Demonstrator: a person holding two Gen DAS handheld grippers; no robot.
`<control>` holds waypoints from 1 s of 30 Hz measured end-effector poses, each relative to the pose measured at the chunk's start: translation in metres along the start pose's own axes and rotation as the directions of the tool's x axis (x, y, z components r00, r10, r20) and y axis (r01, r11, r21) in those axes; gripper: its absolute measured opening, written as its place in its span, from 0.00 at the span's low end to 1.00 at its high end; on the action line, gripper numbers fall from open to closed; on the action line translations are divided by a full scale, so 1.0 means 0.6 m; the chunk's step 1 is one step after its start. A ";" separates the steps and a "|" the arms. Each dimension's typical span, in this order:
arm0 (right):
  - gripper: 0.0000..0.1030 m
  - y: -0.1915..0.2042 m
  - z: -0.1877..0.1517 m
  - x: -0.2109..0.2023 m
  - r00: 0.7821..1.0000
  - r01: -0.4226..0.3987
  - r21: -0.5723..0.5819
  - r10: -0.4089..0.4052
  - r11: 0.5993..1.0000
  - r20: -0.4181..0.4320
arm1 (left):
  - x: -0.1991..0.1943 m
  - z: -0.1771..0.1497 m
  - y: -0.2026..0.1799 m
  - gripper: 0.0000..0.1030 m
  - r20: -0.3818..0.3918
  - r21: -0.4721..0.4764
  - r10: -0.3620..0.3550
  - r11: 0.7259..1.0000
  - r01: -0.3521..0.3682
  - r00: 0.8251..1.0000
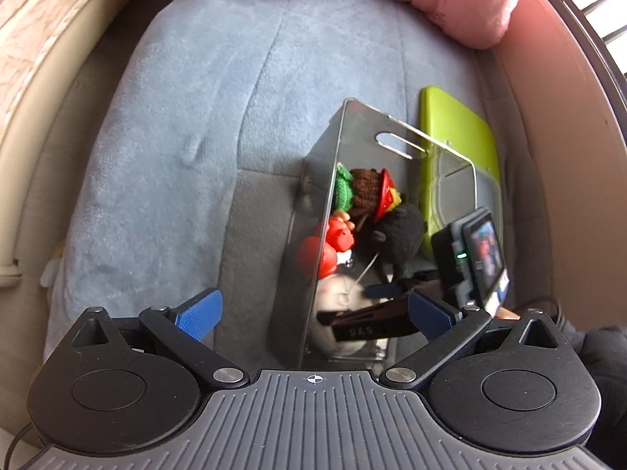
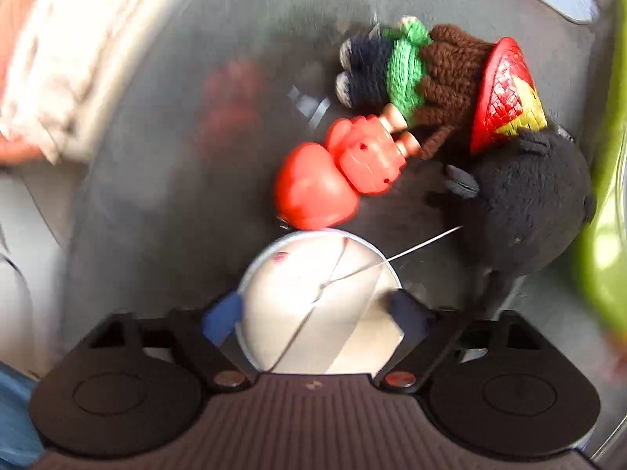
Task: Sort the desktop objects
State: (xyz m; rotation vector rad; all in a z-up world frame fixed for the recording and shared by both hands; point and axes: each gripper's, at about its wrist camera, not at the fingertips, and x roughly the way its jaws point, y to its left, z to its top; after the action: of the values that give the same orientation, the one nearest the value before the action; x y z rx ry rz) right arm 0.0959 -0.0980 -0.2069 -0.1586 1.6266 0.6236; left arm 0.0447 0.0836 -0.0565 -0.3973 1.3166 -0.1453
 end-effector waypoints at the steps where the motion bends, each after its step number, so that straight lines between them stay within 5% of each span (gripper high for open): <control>1: 0.49 -0.002 0.001 -0.008 0.999 -0.035 0.023 0.035 0.999 0.010 | 0.002 0.000 -0.001 1.00 -0.003 0.001 0.004 1.000 -0.004 1.000; 4: 0.73 -0.011 0.005 -0.009 0.996 -0.091 0.063 0.092 0.994 -0.018 | 0.007 0.000 -0.002 1.00 -0.018 0.000 0.004 1.000 -0.004 1.000; 9: 0.72 -0.007 -0.011 -0.039 0.999 -0.033 0.009 0.033 0.999 0.001 | 0.007 0.000 -0.007 1.00 -0.013 0.014 0.008 1.000 -0.007 1.000; 11: 0.73 0.008 -0.022 -0.079 0.991 0.092 -0.079 -0.084 0.993 0.104 | 0.006 -0.003 -0.014 1.00 -0.004 0.040 0.023 0.999 -0.023 1.000; 13: 0.77 0.033 -0.035 -0.108 0.916 0.367 -0.200 -0.315 0.909 0.249 | 0.005 -0.006 -0.022 1.00 0.005 0.065 0.039 0.997 -0.039 0.999; 15: 0.81 0.053 -0.043 -0.123 0.783 0.601 -0.263 -0.489 0.755 0.385 | 0.004 -0.009 -0.032 1.00 0.020 0.098 0.058 0.993 -0.059 0.998; 17: 0.81 0.058 -0.023 -0.118 0.730 0.676 -0.294 -0.557 0.676 0.397 | 0.001 -0.016 -0.046 1.00 0.048 0.143 0.080 0.986 -0.086 0.996; 21: 0.79 0.040 0.016 -0.080 0.787 0.616 -0.326 -0.556 0.717 0.266 | -0.006 -0.028 -0.067 1.00 0.097 0.226 0.120 0.964 -0.140 0.988; 24: 0.78 0.030 0.029 -0.051 0.782 0.623 -0.328 -0.582 0.710 0.224 | -0.008 -0.031 -0.067 1.00 0.095 0.242 0.117 0.960 -0.137 0.989; 30: 0.75 0.023 0.034 -0.023 0.720 0.688 -0.373 -0.649 0.622 0.245 | -0.014 -0.031 -0.062 1.00 0.098 0.241 0.103 0.963 -0.123 0.990</control>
State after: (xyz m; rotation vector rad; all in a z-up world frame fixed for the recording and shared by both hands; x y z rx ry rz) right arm 0.1098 -0.0803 -0.1903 -1.0282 1.1760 0.3828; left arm 0.0289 0.0482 -0.0389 -0.1146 1.2173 -0.1922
